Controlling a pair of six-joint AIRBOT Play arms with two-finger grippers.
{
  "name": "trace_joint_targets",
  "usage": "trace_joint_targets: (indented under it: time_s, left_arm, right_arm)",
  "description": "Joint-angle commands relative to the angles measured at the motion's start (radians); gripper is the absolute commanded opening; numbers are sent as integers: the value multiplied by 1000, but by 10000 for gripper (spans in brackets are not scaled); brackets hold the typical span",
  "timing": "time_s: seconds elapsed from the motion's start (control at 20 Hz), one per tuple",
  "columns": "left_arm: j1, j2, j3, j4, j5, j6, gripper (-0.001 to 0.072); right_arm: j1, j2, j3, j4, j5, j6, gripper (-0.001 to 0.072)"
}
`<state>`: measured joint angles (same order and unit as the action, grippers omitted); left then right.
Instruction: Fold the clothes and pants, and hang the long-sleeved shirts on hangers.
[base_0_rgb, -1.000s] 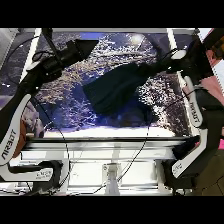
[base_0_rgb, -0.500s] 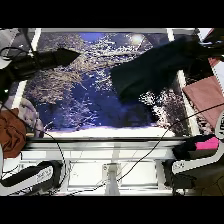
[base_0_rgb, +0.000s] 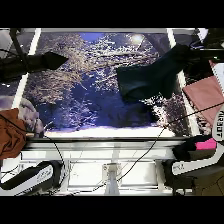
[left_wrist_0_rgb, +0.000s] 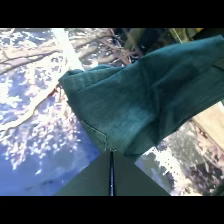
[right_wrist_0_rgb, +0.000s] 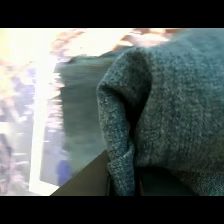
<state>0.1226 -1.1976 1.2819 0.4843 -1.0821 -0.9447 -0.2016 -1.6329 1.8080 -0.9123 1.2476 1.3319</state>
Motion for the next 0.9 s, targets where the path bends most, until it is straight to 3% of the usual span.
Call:
trace_joint_targets:
  time_s: [0.0, 0.3, 0.55, 0.7, 0.85]
  left_arm:
    - [12, 1, 0, 10, -4, -21, 27]
    - [12, 1, 0, 10, -8, -21, 27]
    - [12, 1, 0, 10, -28, -21, 27]
    - [12, 1, 0, 11, -42, -21, 27]
    - [12, 1, 0, 11, -41, -21, 27]
  right_arm:
    - [193, 1, -2, 79, -95, 2, 35]
    - [500, 2, 11, 203, -333, -43, 33]
    - [660, 3, 45, 198, -378, -95, 33]
    - [641, -7, 44, 45, -376, -90, 34]
    - [582, -55, 8, -99, -377, 12, 34]
